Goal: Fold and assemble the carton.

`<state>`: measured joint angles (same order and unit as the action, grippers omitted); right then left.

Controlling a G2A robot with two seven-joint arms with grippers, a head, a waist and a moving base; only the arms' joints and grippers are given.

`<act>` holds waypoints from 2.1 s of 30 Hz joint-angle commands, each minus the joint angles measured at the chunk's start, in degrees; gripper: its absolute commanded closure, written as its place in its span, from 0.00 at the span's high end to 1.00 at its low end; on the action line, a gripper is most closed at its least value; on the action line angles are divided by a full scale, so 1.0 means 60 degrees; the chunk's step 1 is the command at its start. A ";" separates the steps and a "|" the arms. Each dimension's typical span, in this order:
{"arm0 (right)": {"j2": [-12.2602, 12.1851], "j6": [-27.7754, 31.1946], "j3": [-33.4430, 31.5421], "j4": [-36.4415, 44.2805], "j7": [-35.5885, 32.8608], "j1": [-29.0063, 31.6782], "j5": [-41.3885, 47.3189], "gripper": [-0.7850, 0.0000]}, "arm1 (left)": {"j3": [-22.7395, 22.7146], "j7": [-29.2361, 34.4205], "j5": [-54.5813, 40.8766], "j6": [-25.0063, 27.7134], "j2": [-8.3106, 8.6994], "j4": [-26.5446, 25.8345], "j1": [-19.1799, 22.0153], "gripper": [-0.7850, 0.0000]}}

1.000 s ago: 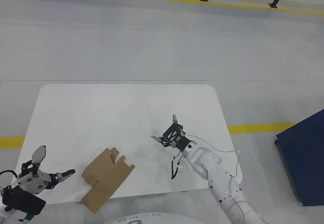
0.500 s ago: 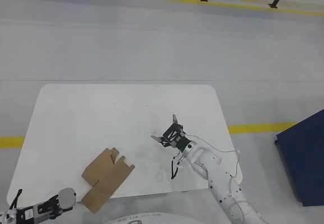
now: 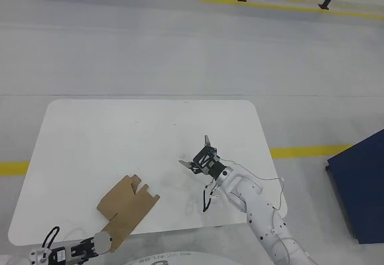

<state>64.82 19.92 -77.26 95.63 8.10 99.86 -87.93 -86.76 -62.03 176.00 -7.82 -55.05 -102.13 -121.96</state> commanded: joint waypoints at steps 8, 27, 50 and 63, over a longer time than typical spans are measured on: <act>0.0000 0.0000 0.0000 0.0000 0.0000 0.0000 0.0000 1.00 | 0.0940 0.1568 0.0001 0.0017 0.0268 0.0471 0.0202 0.49; 0.0000 0.0000 0.0000 0.0000 0.0000 0.0000 0.0000 1.00 | 0.1864 0.1644 -0.0385 0.0321 0.0493 0.0932 0.0956 0.19; 0.0000 0.0000 0.0000 0.0000 0.0000 0.0000 0.0000 1.00 | -0.0345 0.3007 -0.2711 -0.1150 0.0822 -0.2542 -0.0733 0.00; -0.0006 0.0357 0.0140 0.0133 -0.0010 -0.0082 -0.0094 1.00 | -0.0206 0.3157 -0.4147 0.0090 0.0794 -0.3226 -0.0648 0.00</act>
<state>64.81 20.12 -77.06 95.83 8.09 99.73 -88.08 -88.84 -40.75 157.75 -11.46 -50.29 -122.31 -126.96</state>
